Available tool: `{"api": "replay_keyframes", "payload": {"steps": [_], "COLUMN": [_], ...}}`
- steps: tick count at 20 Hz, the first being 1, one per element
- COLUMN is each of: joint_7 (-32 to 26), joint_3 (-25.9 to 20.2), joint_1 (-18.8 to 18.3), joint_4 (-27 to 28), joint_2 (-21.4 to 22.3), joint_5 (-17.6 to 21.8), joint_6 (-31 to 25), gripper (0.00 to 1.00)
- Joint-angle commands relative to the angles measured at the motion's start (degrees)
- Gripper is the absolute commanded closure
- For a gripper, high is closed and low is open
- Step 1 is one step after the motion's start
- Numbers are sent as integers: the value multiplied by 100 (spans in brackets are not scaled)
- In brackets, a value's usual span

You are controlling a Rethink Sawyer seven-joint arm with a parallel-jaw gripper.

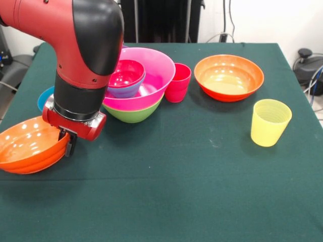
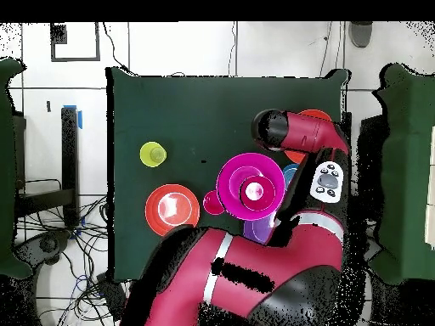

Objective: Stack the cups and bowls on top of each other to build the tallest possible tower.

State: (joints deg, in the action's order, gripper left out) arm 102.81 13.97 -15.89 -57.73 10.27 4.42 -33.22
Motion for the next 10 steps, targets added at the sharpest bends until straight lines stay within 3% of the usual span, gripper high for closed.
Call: {"api": "replay_keyframes", "payload": {"steps": [1,10], "joint_7": [-669,-914], "joint_3": [-677,-711], "joint_1": [-6,-98], "joint_4": [-352,-543], "joint_2": [112,417], "joint_5": [315,351], "joint_6": [-698,-944], "gripper": [100,100]}}
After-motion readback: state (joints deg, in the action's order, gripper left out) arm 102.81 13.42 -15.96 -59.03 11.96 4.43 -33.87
